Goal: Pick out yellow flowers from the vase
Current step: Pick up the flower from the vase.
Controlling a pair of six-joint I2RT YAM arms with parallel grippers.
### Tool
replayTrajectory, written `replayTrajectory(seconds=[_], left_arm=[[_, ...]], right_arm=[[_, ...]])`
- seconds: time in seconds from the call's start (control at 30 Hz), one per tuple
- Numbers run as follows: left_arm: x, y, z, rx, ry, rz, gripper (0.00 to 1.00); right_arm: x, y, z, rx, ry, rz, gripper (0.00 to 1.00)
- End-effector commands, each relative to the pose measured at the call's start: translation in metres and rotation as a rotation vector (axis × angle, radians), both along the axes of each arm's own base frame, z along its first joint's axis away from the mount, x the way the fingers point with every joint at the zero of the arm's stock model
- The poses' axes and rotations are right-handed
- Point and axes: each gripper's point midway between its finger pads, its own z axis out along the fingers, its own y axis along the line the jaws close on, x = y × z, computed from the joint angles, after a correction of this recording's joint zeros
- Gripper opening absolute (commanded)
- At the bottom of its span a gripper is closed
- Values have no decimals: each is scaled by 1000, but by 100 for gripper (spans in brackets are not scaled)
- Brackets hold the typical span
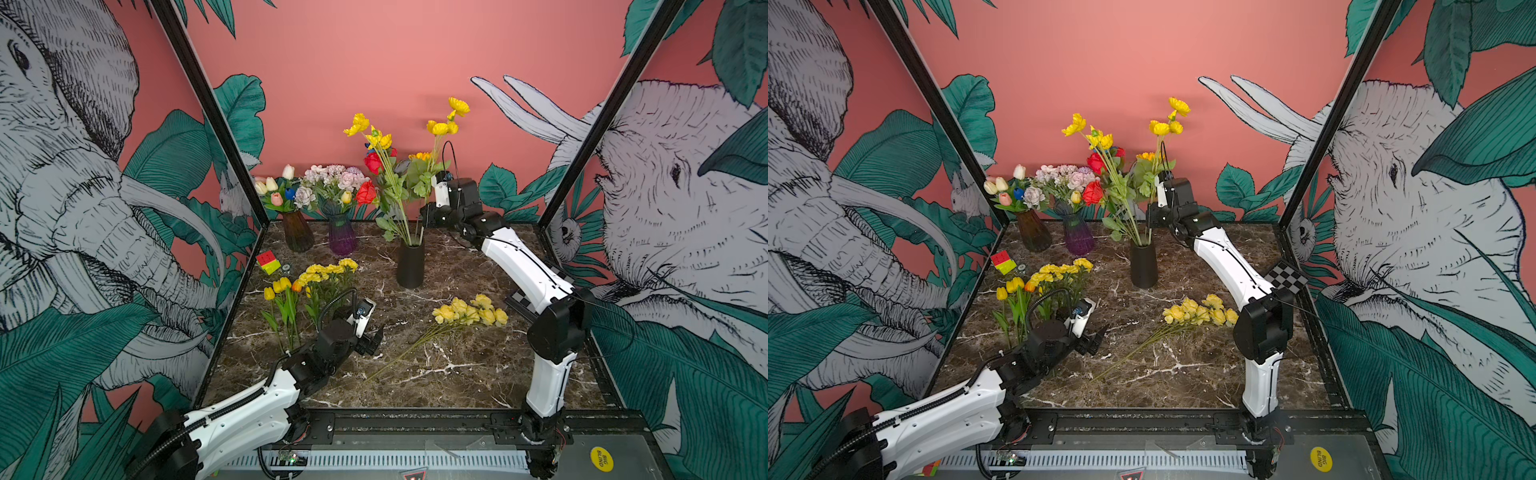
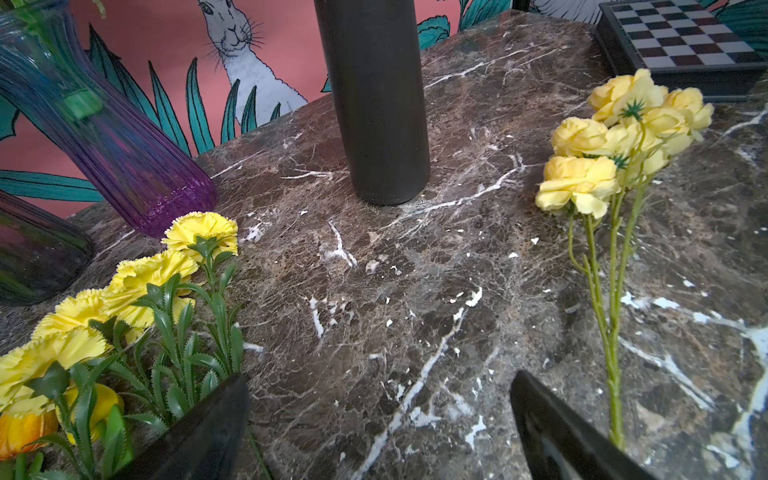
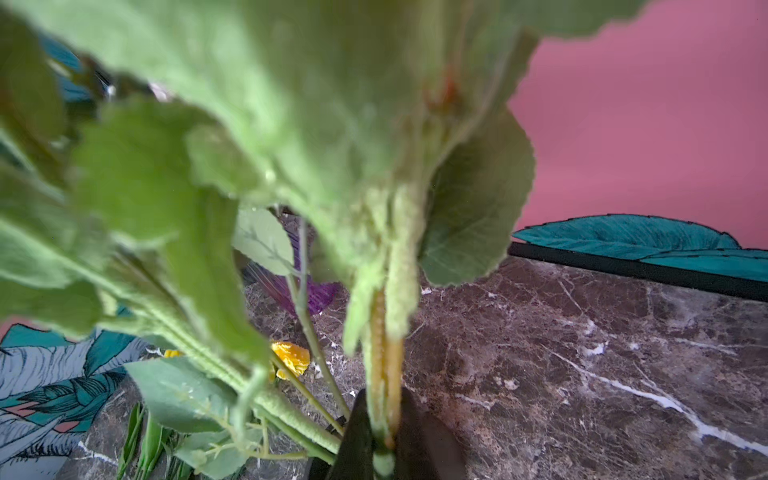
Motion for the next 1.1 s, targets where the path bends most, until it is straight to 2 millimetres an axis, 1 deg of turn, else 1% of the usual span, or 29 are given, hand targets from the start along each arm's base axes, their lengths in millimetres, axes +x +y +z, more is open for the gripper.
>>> replayTrajectory(seconds=[0.0,0.2,0.33,0.43,0.5,0.57,0.83,1.03,1.07], left_arm=[[3,0,11,-21,-35,7,99],[2,1,11,-22,-36,6,99],[2,0,11,-21,-35,4,99],[1,-2,10,-19,-29,-9,99],[0,-4,8,-18,-22,-22,99],[0,-5,6,-13,-13,-26,99],[2,-7,4,-1,-6,-26,99],[3,-5,4,4,-8,-18,99],[3,-5,4,4,-8,-16,99]], right_arm=[[-4,-4,37,54,-90,-7,2],[-11,-5,53,86,-117,2,1],[-19,-7,70,115,-148,13,1],[-25,-4,79,113,-157,45,1],[-28,-6,86,107,-166,48,1],[-31,-8,94,106,-183,47,1],[-53,-24,143,114,-290,29,0],[-75,-38,176,144,-353,18,0],[-75,-38,174,147,-349,14,0]])
